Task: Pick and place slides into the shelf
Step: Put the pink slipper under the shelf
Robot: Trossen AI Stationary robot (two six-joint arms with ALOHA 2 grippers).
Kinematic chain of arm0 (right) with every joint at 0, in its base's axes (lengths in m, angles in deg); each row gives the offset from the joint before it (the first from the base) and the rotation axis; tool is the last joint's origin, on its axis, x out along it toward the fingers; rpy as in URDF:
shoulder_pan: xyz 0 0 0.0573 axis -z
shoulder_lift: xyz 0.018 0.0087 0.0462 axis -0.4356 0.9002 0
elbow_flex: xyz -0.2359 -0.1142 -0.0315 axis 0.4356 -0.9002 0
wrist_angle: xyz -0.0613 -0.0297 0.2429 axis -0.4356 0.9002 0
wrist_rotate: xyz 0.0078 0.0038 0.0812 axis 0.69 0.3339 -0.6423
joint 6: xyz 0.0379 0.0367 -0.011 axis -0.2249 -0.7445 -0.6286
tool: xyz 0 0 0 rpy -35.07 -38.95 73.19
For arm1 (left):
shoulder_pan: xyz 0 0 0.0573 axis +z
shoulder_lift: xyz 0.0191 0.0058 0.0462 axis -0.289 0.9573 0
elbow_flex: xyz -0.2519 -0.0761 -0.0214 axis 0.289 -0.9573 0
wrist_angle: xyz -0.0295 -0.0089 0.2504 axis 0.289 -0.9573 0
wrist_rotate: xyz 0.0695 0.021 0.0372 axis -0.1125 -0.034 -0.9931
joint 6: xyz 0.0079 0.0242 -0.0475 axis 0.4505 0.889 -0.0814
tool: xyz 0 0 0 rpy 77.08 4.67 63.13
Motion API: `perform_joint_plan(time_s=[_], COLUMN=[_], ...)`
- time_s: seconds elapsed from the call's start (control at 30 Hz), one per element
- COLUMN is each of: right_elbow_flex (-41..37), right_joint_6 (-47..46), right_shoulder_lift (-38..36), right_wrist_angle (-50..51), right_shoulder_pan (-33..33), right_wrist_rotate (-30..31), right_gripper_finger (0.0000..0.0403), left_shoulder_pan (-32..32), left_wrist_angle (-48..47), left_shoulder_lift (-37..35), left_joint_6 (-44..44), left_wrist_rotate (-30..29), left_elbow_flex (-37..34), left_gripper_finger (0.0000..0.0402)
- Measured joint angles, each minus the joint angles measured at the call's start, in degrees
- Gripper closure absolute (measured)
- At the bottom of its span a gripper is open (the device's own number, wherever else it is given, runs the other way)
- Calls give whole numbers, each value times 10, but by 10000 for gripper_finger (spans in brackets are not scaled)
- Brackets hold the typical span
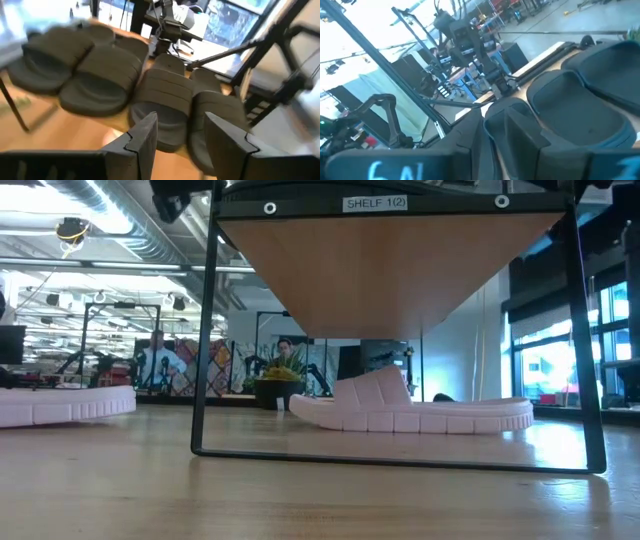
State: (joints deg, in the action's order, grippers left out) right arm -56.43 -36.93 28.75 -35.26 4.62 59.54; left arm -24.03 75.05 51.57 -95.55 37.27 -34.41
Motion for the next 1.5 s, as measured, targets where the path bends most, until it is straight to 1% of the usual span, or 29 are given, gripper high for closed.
perform_joint_plan(time_s=[0.1, 0.2, 0.3, 0.4, 0.5, 0.6, 0.7, 0.83, 0.93, 1.03, 1.2, 1.37, 1.5], right_elbow_flex=[0, 0, 0, 0, 0, 0, 0, 0, 0, 0, 0, 0, 0], right_joint_6=[8, 9, 9, 8, 8, 7, 7, 7, 8, 9, 22, 40, 51], right_shoulder_lift=[-13, -16, -16, -16, -16, -16, -16, -16, -16, -16, -16, -16, -16], right_wrist_angle=[6, 22, 38, 59, 68, 76, 82, 87, 88, 89, 96, 96, 96], right_shoulder_pan=[6, 14, 24, 33, 43, 51, 56, 61, 62, 62, 62, 62, 62], right_wrist_rotate=[3, 17, 19, 20, 20, 20, 19, 18, 19, 18, 18, 19, 20], right_gripper_finger=[316, 316, 316, 316, 316, 316, 316, 316, 316, 316, 316, 316, 316], left_shoulder_pan=[-17, -36, -52, -68, -83, -101, -120, -141, -151, -166, -198, -227, -240], left_wrist_angle=[-20, -81, -144, -197, -248, -309, -388, -497, -568, -618, -605, -560, -558], left_shoulder_lift=[0, 0, 0, 0, 0, 0, 21, 71, 106, 126, 130, 130, 138], left_joint_6=[-86, -154, -262, -369, -459, -528, -589, -639, -666, -691, -716, -742, -767], left_wrist_rotate=[-26, -68, -95, -97, -97, -96, -88, -55, -6, 45, 103, 120, 123], left_elbow_flex=[0, 0, 0, 0, 0, 4, 31, 87, 126, 153, 164, 164, 164], left_gripper_finger=[253, 253, 253, 253, 253, 258, 273, 303, 323, 338, 353, 357, 339])
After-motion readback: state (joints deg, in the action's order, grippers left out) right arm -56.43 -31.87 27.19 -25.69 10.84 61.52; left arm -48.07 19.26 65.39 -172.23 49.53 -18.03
